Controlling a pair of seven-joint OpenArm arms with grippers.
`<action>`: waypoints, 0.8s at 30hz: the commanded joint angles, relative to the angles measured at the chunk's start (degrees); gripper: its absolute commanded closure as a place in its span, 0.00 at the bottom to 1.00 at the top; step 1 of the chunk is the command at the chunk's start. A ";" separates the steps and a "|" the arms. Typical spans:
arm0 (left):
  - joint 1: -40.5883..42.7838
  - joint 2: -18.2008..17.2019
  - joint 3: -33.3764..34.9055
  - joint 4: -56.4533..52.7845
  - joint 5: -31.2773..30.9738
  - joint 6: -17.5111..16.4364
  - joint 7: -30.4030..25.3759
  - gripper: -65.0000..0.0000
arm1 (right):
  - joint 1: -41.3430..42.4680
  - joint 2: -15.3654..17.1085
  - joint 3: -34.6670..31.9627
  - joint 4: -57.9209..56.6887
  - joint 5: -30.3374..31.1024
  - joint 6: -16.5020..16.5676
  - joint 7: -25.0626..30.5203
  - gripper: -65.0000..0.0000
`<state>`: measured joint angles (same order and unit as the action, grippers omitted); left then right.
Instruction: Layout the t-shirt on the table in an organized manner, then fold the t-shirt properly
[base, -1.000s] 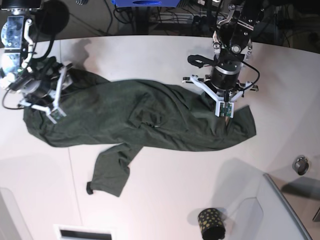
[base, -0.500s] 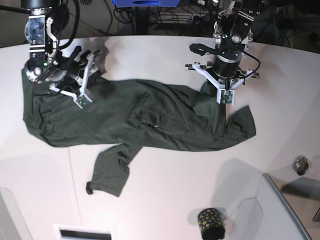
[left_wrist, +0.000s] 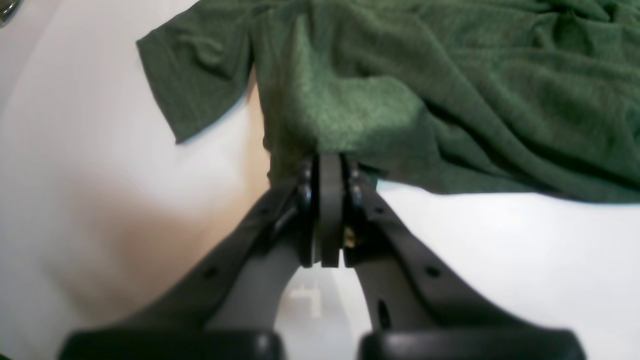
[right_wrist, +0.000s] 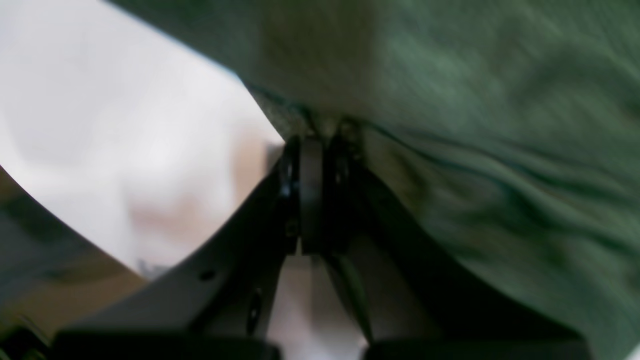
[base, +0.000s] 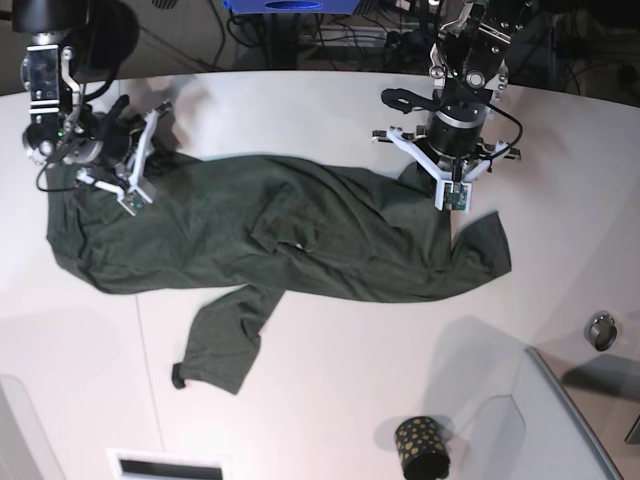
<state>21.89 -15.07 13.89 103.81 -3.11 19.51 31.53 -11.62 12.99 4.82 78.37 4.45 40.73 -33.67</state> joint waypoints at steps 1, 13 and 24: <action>-0.31 -0.18 -0.22 1.20 0.61 0.23 -1.24 1.00 | -1.61 2.70 0.32 2.29 -2.29 -0.73 -2.68 0.99; -3.38 2.89 -0.22 0.85 0.52 0.23 -0.98 1.00 | -7.68 11.49 0.41 15.04 -2.29 -0.73 -3.38 0.99; -10.33 2.81 -7.08 0.15 0.61 0.32 5.88 1.00 | -6.01 12.37 0.24 21.54 -2.29 -0.73 -12.62 0.99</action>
<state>12.19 -12.12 6.72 103.18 -3.07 19.51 38.41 -18.15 24.53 4.64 99.11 2.55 40.16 -46.63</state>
